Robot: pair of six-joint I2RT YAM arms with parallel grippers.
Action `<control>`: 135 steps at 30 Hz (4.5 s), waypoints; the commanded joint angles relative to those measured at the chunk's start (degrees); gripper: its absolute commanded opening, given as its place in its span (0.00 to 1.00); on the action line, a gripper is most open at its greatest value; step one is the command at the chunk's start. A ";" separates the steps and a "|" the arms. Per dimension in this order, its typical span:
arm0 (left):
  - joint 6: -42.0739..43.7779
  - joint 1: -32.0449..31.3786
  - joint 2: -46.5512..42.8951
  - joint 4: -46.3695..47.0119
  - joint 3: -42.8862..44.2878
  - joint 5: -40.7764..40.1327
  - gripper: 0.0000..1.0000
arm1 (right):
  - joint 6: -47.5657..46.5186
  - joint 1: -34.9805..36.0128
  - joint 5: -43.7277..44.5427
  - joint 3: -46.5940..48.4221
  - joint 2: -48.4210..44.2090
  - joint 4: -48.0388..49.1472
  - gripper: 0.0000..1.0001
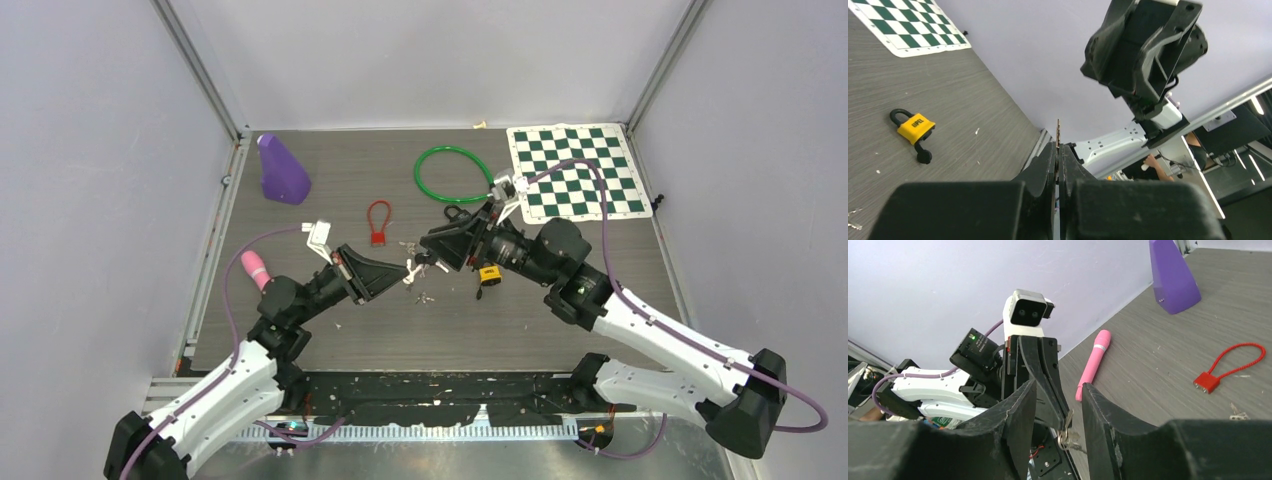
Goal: Unlock with the key
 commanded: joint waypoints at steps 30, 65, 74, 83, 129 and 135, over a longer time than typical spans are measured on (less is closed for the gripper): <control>1.41 0.25 2.08 2.93 6.42 9.23 0.00 | -6.66 -0.67 -18.24 12.62 8.33 -15.83 0.22; 1.49 -0.52 4.94 3.68 9.84 8.19 0.63 | 1.90 -0.83 -5.57 1.25 -1.07 -0.07 0.05; 0.88 -1.94 6.66 5.37 9.35 7.62 0.47 | 4.03 -0.81 -5.58 -0.27 -0.38 3.72 0.05; 0.57 -2.17 7.05 5.63 9.48 7.62 0.28 | 5.10 -0.76 -4.87 -1.53 -0.79 5.15 0.05; 11.22 6.82 11.36 -33.29 4.23 8.50 0.00 | -8.82 -12.14 27.71 13.71 1.61 -57.55 0.95; 14.24 6.82 10.40 -36.74 4.93 7.14 0.00 | -10.33 -14.84 25.27 24.48 19.78 -70.02 0.97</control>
